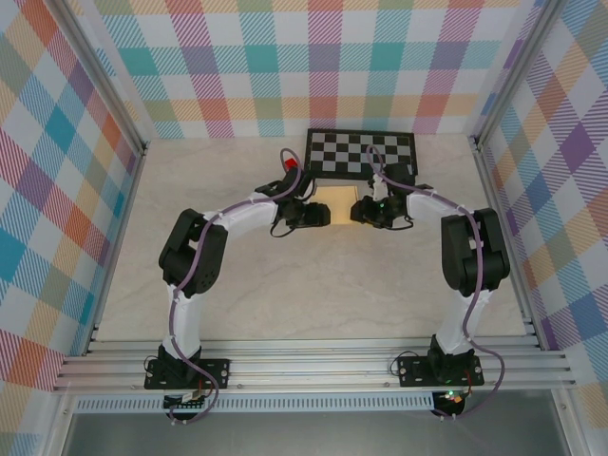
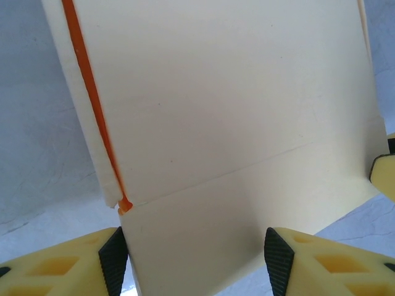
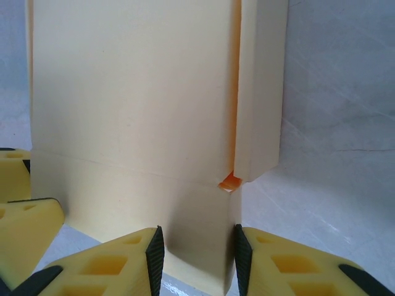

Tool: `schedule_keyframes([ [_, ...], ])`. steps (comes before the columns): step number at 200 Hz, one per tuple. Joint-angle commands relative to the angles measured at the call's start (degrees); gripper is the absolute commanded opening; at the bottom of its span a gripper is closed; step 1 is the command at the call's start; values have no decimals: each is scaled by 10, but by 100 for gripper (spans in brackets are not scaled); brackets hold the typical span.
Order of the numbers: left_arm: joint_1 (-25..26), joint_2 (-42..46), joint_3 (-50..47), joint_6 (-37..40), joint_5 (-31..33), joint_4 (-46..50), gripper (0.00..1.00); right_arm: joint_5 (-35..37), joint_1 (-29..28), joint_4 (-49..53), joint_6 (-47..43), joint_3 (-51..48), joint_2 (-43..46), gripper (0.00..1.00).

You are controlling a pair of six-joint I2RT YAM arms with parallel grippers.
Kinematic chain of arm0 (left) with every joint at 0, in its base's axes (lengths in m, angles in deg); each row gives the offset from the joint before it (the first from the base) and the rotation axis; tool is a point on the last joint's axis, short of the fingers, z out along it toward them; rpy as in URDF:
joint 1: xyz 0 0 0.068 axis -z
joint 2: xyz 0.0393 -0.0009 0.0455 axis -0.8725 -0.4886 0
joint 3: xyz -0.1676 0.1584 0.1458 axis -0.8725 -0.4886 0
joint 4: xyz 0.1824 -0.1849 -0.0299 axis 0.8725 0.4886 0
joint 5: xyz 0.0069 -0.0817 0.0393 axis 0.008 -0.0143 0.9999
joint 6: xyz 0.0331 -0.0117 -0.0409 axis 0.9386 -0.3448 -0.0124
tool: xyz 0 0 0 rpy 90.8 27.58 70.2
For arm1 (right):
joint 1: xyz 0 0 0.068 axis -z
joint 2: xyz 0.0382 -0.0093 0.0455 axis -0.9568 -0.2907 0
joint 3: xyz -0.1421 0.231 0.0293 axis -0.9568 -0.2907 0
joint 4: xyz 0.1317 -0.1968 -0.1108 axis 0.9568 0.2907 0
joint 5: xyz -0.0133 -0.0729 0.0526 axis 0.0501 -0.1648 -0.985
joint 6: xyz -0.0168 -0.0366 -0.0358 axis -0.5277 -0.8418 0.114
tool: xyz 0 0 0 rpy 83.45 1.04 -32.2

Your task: Fold the paper box

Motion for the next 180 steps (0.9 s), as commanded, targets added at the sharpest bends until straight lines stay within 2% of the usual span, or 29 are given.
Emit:
schedule_keyframes([
  [1, 22, 42, -26, -7, -7, -5, 62, -36, -7, -12, 15, -26, 31, 37],
  [30, 44, 71, -60, 9, 31, 19, 62, -5, -7, -9, 8, -73, 62, 37],
  [107, 91, 152, -127, -28, 48, -5, 58, 7, -13, -6, 7, -146, 135, 37],
  [153, 92, 148, -151, -26, 101, 30, 62, 46, -12, 14, -33, -117, 109, 36],
  [180, 78, 149, -167, -27, 96, 35, 64, 49, -11, 13, -44, -105, 91, 36],
])
